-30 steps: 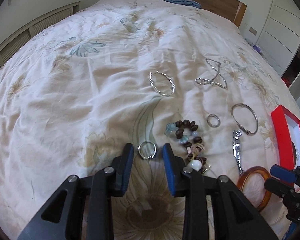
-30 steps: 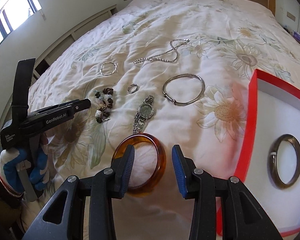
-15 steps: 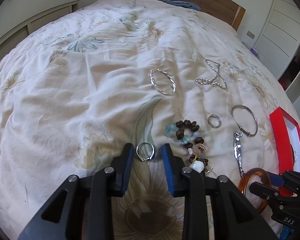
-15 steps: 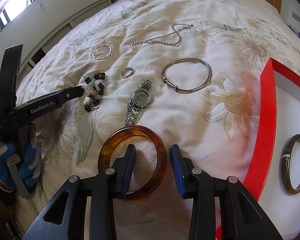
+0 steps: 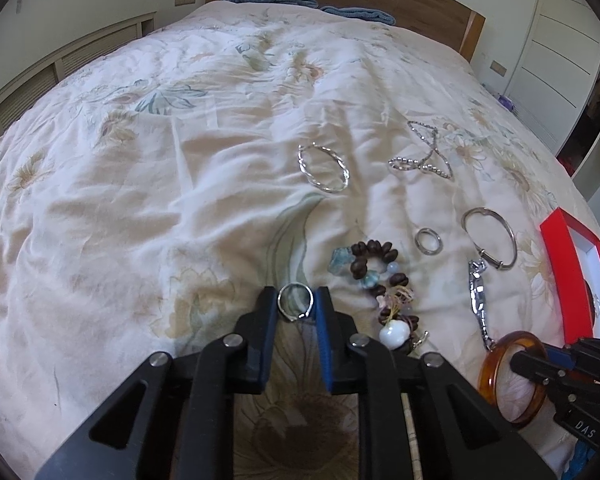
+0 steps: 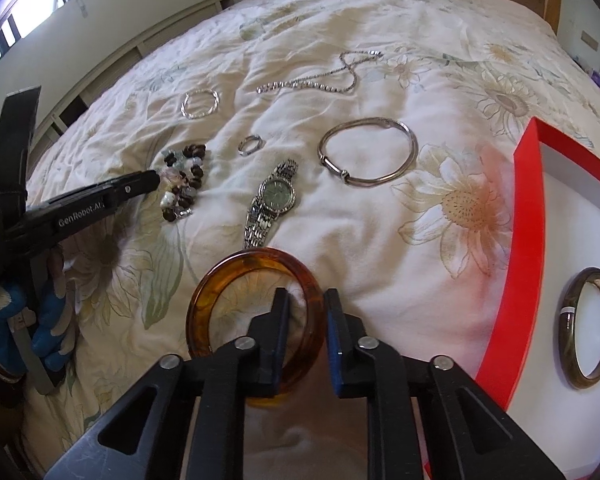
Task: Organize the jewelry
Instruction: 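Grasp the silver ring with the left tool while the right tool grasps the amber bangle, then carry the silver ring and amber bangle with both tools over the red box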
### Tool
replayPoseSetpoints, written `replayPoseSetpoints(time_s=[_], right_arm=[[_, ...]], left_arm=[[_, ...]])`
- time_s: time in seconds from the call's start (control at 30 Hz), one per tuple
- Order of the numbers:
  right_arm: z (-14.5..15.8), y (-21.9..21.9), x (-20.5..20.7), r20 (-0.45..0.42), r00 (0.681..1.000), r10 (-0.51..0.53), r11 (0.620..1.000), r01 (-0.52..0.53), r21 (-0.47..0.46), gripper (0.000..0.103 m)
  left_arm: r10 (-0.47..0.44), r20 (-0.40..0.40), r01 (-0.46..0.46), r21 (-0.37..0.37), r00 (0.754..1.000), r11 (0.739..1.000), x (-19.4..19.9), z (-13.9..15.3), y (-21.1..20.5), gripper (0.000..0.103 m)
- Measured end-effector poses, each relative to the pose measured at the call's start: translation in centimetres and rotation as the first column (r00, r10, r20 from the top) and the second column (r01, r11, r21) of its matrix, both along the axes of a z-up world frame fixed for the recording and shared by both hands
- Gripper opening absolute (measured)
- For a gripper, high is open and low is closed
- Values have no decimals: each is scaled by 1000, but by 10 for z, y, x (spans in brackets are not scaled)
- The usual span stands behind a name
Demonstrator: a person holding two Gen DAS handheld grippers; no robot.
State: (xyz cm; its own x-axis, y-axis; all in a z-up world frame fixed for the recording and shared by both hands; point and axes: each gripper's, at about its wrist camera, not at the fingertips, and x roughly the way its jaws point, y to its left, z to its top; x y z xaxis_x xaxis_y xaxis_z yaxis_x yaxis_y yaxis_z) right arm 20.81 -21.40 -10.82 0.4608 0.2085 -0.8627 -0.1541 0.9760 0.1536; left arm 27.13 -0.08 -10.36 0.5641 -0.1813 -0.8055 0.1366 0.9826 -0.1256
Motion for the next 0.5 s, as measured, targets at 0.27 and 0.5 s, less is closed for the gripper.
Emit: replayPoseSetpoints(time_s=[0.27, 0.5], right_arm=[[13, 1, -12, 36, 999, -2, 1000, 2, 4, 11], [25, 8, -25, 50, 999, 7, 1000, -6, -7, 11]], left_arm=[[3, 17, -3, 8, 1000, 1000, -9, 11, 3, 17], [12, 35, -13, 12, 999, 1000, -25, 30, 13, 17]])
